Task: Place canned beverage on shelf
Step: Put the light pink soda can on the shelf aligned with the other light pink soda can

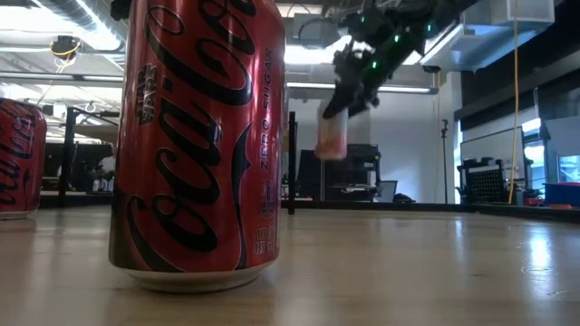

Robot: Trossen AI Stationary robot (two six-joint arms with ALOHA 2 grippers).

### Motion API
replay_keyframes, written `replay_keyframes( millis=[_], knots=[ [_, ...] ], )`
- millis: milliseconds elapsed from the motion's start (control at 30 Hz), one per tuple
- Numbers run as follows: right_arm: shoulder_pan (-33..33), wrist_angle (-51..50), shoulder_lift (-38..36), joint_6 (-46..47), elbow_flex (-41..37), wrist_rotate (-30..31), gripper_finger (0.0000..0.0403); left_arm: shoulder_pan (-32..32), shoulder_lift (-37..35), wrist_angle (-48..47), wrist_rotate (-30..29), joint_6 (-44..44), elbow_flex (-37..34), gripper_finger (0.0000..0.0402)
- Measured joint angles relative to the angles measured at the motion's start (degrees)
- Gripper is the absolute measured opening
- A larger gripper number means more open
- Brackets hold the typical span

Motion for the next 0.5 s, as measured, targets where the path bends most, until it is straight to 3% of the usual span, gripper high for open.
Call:
replay_keyframes(
  millis=[267,500],
  knots=[
    [4.0,-11.9,-0.5,-1.5,11.8,0.0,0.0266,0.0,0.0,0.0,-0.5,1.3,0.0,0.0211],
    [10.2,-19.4,-0.6,-0.5,19.2,0.0,0.0267,0.0,0.0,0.0,5.5,2.7,0.0,0.0211]
  ],
)
